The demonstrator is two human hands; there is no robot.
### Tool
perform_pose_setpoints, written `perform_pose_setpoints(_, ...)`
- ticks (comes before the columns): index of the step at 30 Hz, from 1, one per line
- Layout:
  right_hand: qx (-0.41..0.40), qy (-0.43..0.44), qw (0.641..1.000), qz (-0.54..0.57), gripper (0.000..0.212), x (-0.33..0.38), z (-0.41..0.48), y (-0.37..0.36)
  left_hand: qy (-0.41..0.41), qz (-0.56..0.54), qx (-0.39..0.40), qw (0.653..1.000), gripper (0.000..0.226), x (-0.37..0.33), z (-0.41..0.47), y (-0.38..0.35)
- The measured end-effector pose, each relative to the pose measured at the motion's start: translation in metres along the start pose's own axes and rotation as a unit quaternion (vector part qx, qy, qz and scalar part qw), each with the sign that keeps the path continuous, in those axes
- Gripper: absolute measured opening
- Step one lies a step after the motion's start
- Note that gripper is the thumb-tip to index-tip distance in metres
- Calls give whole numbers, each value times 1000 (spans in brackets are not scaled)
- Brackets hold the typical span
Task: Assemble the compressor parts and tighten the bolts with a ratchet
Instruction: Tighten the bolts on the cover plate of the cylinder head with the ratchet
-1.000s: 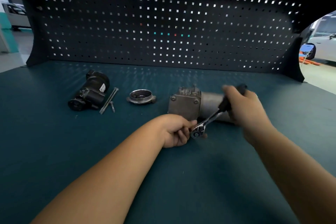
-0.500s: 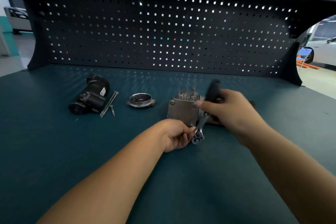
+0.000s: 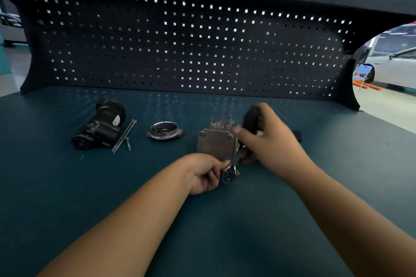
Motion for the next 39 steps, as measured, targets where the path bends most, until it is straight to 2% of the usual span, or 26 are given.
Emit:
perform_pose_setpoints(2,2,-92,986,138,19,-16,-11,10,0,-9,4,1000,17,0,2,2)
perform_pose_setpoints(5,-2,-197,936,291,10,-38,-30,15,10,-7,6,1000,24,1,2,2)
perform_pose_setpoints(7,5,-235,907,349,5,-50,-40,15,6,2,-1,1000,23,2,1,2)
perform_pose_setpoints(9,6,-246,901,357,7,-55,-44,16,-2,5,-5,1000,22,3,0,0)
perform_pose_setpoints(14,7,-136,966,220,5,-26,-26,10,-24,-14,-28,999,23,5,1,-4)
perform_pose_setpoints(17,26,-3,1000,3,13,1,-8,-6,-35,-8,-37,999,24,4,0,-4)
perform_pose_setpoints(20,98,114,975,-161,23,25,2,-28,-69,3,-62,996,34,4,0,-3)
perform_pose_setpoints(23,154,171,951,-209,31,35,6,-42,-94,9,-83,992,35,5,1,-2)
perform_pose_setpoints(26,117,152,970,-149,68,28,7,-32,-71,14,-73,995,35,5,2,-1)
perform_pose_setpoints(28,68,133,982,-112,79,17,1,-17,-48,-3,-56,997,35,4,2,-1)
perform_pose_setpoints(31,-7,130,981,-146,61,-12,-9,7,-30,-9,-28,999,27,4,1,-2)
perform_pose_setpoints(33,-15,121,969,-213,50,-31,-14,25,-26,-17,-24,999,24,4,2,-2)
perform_pose_setpoints(39,121,36,934,-335,24,-59,-18,57,-12,-24,-10,1000,25,4,6,-1)
Point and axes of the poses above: each hand's wrist, its own z-axis towards the middle knuckle, its own y-axis out of the back of the hand, x = y × z, the point moved 1 cm from there along z, towards the middle knuckle, and after that the axes turned 11 degrees about -z, right-handed, at the moved point
